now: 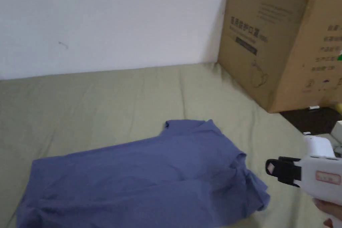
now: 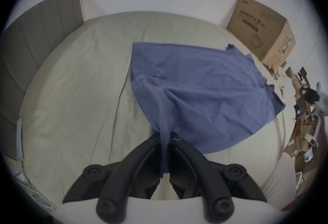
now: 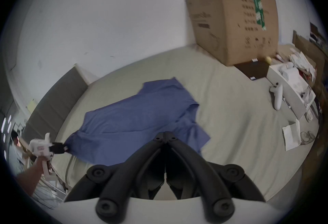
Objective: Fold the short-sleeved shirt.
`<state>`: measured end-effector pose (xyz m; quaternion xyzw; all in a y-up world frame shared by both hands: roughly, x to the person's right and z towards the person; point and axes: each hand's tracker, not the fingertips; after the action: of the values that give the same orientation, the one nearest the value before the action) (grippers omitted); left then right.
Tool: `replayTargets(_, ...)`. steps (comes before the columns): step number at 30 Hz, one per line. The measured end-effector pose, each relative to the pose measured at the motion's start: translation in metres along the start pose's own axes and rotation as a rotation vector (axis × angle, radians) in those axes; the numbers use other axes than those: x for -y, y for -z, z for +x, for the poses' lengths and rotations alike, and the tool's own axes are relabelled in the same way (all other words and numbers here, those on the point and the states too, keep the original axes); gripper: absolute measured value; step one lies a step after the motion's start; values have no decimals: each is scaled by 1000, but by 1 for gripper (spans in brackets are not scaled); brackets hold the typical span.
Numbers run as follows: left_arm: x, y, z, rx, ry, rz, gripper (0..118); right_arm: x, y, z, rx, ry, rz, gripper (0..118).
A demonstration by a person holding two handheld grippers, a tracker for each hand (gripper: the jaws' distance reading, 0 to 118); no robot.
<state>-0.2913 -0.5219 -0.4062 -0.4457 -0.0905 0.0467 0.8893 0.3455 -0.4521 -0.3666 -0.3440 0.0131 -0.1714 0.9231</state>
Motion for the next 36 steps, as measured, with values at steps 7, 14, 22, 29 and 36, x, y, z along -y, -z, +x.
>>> replayTargets(7,-7,-13,26,-63,69,-7,7,7,85,51,24,168,-328,116)
replayTargets(14,-1,5,18,-76,-5,-73,7,27,130,73,128,221,-409,93)
replayTargets(22,0,14,16,-77,-15,-116,7,24,108,69,-8,199,-437,6)
replayTargets(29,-12,-11,9,-59,-44,-86,7,0,65,54,-22,130,-363,4)
replayTargets(36,12,-64,-5,23,-27,-139,7,21,-13,51,-67,111,-395,4)
